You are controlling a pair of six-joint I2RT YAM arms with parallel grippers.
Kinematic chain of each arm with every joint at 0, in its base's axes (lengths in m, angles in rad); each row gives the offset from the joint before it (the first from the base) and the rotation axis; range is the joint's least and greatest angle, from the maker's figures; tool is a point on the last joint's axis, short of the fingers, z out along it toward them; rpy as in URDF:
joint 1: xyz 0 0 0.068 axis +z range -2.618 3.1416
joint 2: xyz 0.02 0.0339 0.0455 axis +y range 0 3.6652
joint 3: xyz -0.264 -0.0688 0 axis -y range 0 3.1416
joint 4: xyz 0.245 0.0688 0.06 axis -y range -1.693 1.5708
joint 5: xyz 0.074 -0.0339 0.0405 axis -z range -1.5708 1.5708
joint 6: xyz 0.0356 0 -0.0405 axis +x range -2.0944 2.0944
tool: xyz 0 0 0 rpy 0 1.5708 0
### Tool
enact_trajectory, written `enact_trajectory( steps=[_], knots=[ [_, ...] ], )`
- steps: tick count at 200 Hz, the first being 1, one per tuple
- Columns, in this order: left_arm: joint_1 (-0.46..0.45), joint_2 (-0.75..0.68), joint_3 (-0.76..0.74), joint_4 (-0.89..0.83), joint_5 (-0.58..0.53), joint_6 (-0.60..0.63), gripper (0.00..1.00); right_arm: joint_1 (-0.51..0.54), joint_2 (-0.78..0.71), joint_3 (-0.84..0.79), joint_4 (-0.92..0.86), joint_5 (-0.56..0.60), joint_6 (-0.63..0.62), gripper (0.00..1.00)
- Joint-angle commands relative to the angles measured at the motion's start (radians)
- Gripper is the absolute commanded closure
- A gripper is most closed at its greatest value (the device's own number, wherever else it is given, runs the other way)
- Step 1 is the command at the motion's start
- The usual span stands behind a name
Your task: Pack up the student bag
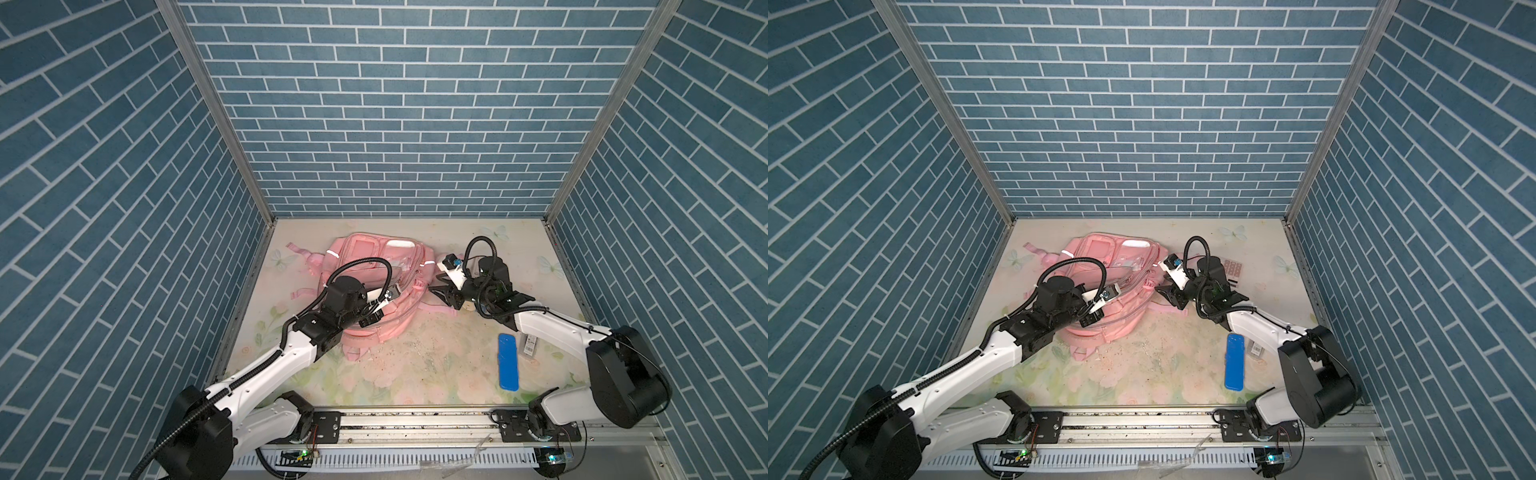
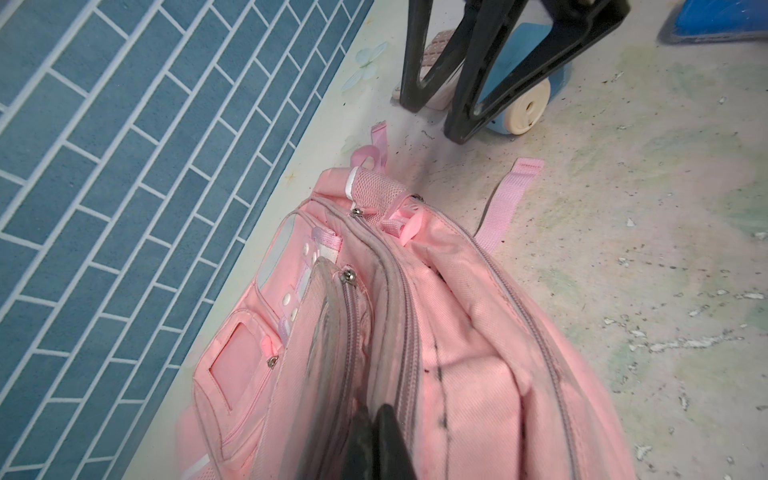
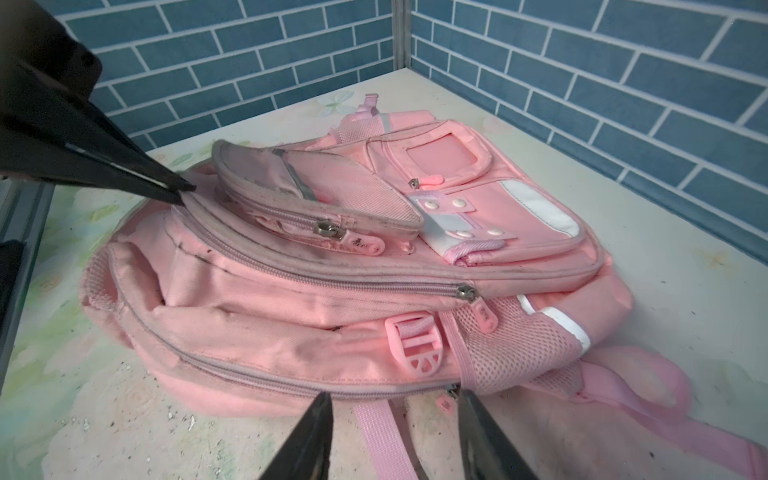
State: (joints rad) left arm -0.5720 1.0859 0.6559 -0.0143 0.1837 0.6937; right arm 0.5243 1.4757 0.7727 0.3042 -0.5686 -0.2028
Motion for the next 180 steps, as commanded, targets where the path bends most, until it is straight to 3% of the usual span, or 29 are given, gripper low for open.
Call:
enact_trajectory(
  steps=[1, 46, 118, 180],
  knots=[
    [0.042, -0.052, 0.005, 0.046, 0.099, 0.061, 1.00, -0.003, 0.052, 0.030, 0.041, -0.095, -0.109, 0.50],
    [0.103, -0.081, 0.014, 0.013, 0.190, 0.133, 1.00, -0.020, 0.215, 0.121, 0.073, -0.125, -0.146, 0.49],
    [0.141, -0.100, 0.008, -0.041, 0.245, 0.233, 1.00, -0.100, 0.395, 0.242, 0.129, -0.363, -0.074, 0.51],
    [0.190, -0.093, 0.025, -0.056, 0.309, 0.239, 1.00, -0.100, 0.529, 0.368, 0.041, -0.357, -0.043, 0.53]
  ],
)
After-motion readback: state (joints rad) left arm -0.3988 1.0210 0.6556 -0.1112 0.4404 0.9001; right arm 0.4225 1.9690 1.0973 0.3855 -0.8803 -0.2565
